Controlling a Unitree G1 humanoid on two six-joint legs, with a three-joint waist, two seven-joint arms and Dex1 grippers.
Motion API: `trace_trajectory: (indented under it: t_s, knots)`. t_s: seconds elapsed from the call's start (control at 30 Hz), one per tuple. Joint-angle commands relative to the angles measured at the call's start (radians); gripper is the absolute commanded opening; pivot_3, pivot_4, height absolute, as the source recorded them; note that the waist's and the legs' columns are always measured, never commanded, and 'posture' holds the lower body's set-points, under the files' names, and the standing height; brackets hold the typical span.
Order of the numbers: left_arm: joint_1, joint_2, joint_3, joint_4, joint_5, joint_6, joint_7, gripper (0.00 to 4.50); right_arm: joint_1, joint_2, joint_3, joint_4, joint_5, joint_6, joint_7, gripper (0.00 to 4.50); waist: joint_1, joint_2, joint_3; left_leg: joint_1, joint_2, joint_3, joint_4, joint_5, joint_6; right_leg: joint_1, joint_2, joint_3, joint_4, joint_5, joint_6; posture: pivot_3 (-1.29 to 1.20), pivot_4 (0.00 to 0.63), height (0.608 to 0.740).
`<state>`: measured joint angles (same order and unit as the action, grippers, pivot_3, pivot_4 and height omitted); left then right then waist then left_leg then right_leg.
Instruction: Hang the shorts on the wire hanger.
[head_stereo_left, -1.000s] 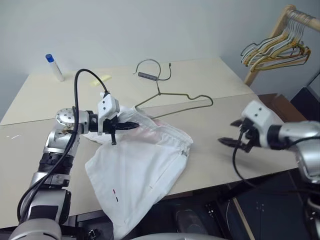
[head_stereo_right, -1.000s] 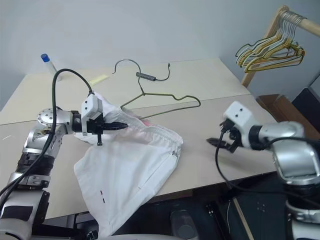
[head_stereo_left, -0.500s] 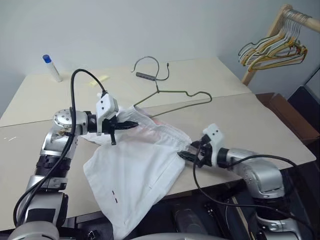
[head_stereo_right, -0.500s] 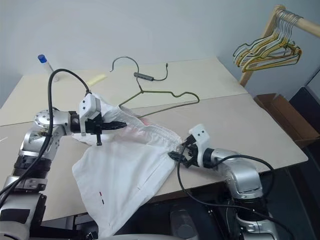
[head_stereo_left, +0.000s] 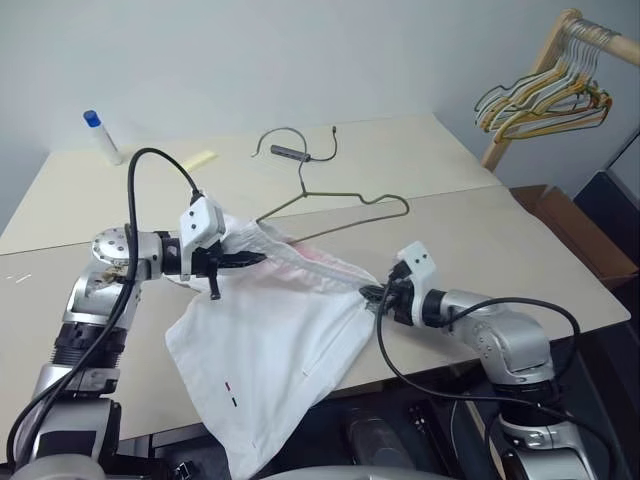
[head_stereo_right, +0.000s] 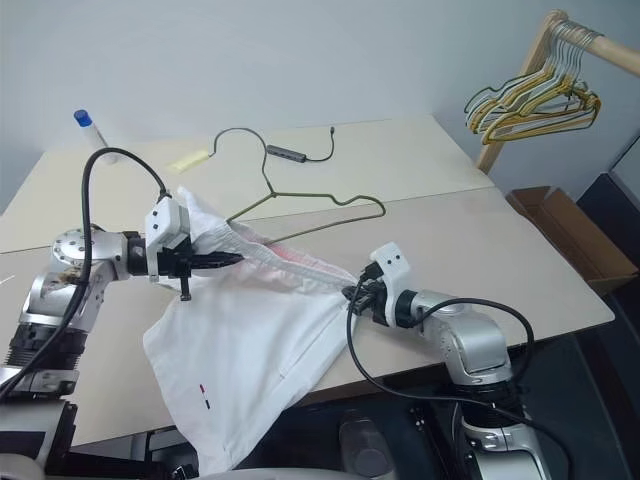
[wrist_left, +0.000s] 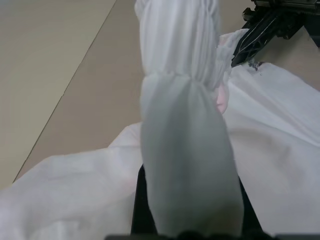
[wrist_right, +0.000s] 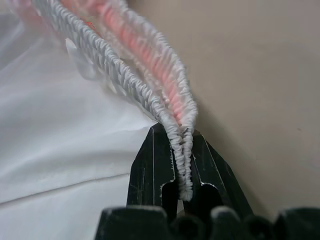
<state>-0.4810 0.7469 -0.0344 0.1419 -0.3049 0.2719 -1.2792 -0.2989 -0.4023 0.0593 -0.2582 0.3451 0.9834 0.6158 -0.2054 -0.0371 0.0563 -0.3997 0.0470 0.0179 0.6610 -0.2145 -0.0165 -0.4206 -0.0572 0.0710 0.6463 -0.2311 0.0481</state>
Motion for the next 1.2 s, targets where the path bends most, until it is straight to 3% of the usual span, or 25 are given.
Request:
trace_trajectory:
  t_s: [0.03,0.17,0.47,0.6,1.2]
  knots:
    - [0.028,0.067,0.013,-0.045,-0.008,-0.032,-0.068,0.00,-0.044,-0.075,-0.047,0.047,-0.014,-0.049,0.012,0.03,-0.001,0.000,0.000,0.000,0.000,0.000,0.000,0.000,0.000,0.000,0.000,0.000,0.000,0.000,0.000,-0.13,0.002,0.740]
    - [0.054,0.119,-0.018,-0.011,0.041,-0.130,-0.116,0.00,-0.089,-0.170,-0.054,0.106,-0.012,-0.089,0.067,0.03,0.000,0.000,0.000,0.001,0.000,0.000,0.000,0.000,0.000,0.000,0.000,0.000,0.000,0.000,0.000,-0.13,0.000,0.740]
    - [0.005,0.075,-0.039,0.053,0.094,-0.167,-0.012,0.00,-0.079,-0.314,-0.041,0.111,0.001,-0.147,0.171,0.03,0.018,0.000,0.000,0.000,0.000,0.000,0.000,0.000,0.000,0.000,0.000,0.000,-0.001,0.000,0.000,-0.13,0.000,0.740]
    - [-0.015,0.042,-0.005,0.047,0.024,-0.119,-0.005,0.00,-0.064,-0.340,-0.038,0.115,0.003,-0.161,0.183,0.03,0.023,0.000,0.000,0.000,0.000,0.001,0.000,0.000,0.000,0.000,0.000,0.000,-0.001,0.000,0.000,-0.14,0.000,0.740]
    - [0.000,0.070,-0.062,0.112,0.089,-0.238,-0.061,0.00,-0.091,-0.414,-0.044,0.141,0.002,-0.190,0.227,0.03,0.023,0.000,0.000,0.000,0.000,0.001,0.000,0.000,0.000,0.000,0.000,0.000,-0.001,0.000,0.000,-0.15,0.000,0.740]
